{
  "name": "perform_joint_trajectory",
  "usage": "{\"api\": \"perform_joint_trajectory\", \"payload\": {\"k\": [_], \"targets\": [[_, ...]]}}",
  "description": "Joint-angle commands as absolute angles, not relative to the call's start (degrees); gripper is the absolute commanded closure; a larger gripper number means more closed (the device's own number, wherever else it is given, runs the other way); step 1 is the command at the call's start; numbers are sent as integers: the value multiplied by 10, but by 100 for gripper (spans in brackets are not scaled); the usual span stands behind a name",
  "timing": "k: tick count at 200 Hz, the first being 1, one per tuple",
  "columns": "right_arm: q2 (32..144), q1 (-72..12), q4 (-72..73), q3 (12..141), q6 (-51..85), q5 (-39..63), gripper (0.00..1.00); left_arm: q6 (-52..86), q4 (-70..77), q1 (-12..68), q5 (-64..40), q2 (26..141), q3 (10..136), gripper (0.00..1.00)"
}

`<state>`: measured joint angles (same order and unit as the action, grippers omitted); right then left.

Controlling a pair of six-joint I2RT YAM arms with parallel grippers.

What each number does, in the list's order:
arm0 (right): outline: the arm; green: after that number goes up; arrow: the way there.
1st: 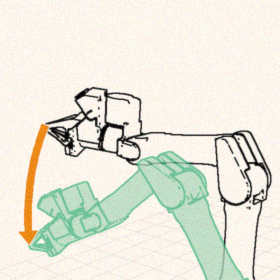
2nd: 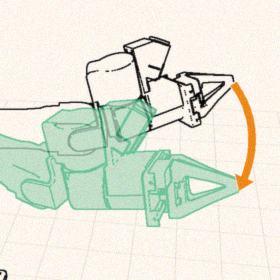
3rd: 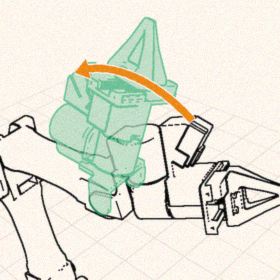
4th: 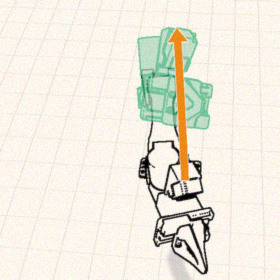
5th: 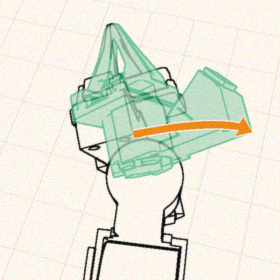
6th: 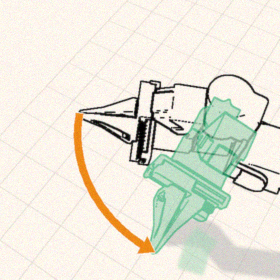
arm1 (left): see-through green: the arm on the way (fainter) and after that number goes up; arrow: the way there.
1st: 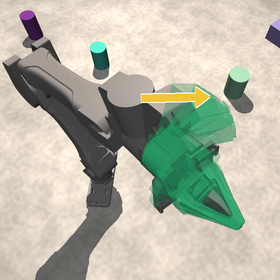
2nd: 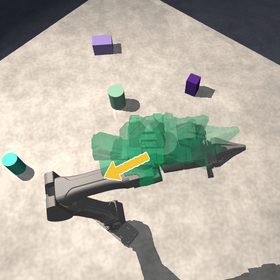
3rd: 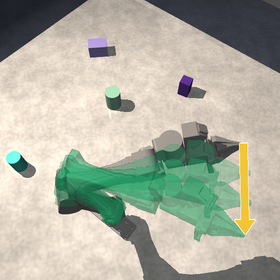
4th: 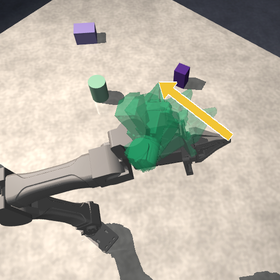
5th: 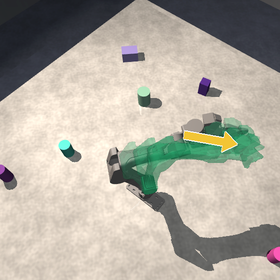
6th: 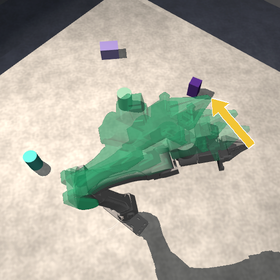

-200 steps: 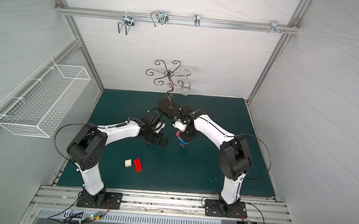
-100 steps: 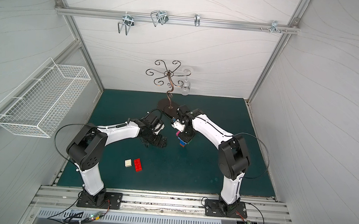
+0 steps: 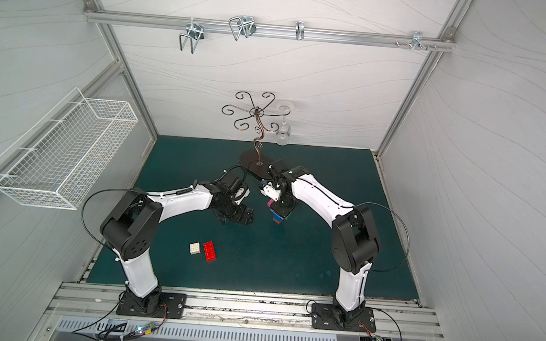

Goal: Assemble a spoon with lego
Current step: Assemble the lego brick with the lego brick.

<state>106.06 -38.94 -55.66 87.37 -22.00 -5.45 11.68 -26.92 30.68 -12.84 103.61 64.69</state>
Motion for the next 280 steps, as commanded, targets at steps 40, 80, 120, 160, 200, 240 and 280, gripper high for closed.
{"api": "perform_joint_trajectory", "payload": {"k": [40, 80, 120, 160, 200, 240, 280], "targets": [[1061, -392, -570, 876, -217, -60, 82, 109, -257, 304, -127, 1027, 646, 0], [1058, -392, -569, 874, -215, -61, 82, 109, -256, 303, -126, 1030, 646, 0], [1051, -392, -567, 870, -212, -63, 82, 110, -256, 304, -126, 1031, 644, 0], [1050, -392, -564, 865, -211, -64, 82, 110, -254, 303, -126, 1032, 643, 0], [1063, -391, -567, 867, -206, -56, 82, 111, -254, 304, -126, 1032, 643, 0], [1093, -386, -582, 871, -196, -30, 82, 110, -253, 304, -126, 1033, 640, 0], [1122, -380, -603, 876, -190, -1, 83, 108, -256, 303, -125, 1033, 642, 0]]}}
